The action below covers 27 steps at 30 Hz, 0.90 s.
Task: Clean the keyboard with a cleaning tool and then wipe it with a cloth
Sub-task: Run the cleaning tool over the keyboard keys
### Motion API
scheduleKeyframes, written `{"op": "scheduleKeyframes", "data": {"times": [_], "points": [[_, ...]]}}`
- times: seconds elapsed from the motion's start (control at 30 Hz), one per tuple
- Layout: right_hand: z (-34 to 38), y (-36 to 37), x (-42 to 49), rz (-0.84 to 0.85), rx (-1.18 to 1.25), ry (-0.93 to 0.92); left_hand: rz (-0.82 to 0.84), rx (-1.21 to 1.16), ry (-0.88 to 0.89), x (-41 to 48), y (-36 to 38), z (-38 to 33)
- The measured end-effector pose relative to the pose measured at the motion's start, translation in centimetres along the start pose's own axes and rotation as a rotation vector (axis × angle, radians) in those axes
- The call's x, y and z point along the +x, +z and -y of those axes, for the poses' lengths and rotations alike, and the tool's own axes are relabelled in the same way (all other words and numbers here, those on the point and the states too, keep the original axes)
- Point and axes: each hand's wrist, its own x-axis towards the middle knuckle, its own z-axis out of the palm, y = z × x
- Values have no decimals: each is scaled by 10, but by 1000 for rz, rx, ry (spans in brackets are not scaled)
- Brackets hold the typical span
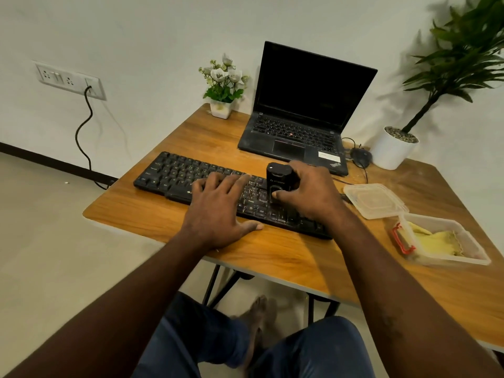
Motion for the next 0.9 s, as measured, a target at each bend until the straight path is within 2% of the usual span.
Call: {"op": "scheduleKeyframes", "data": {"times": [0.13, 0.27, 0.4, 0.5, 0.6, 0.8, 0.9], "points": [[6, -11, -5, 204, 68, -32, -4, -8, -30, 2, 1, 0], [10, -8, -12, 58, -7, -36, -6, 4, -35, 1, 2, -1], [13, -3, -23, 141, 7, -85, -6, 18, -29, 1, 2, -1], [12, 0, -29, 11, -12, -103, -10, 18, -30, 0, 2, 0], [5, 4, -46, -1, -64, -114, -4, 10, -32, 0, 3, 0], [-24, -27, -78, -50, -121, 38, -12, -10, -22, 0, 2, -1], [-9, -8, -75, -93, -112, -49, -19, -22, -10, 0, 3, -3]]}}
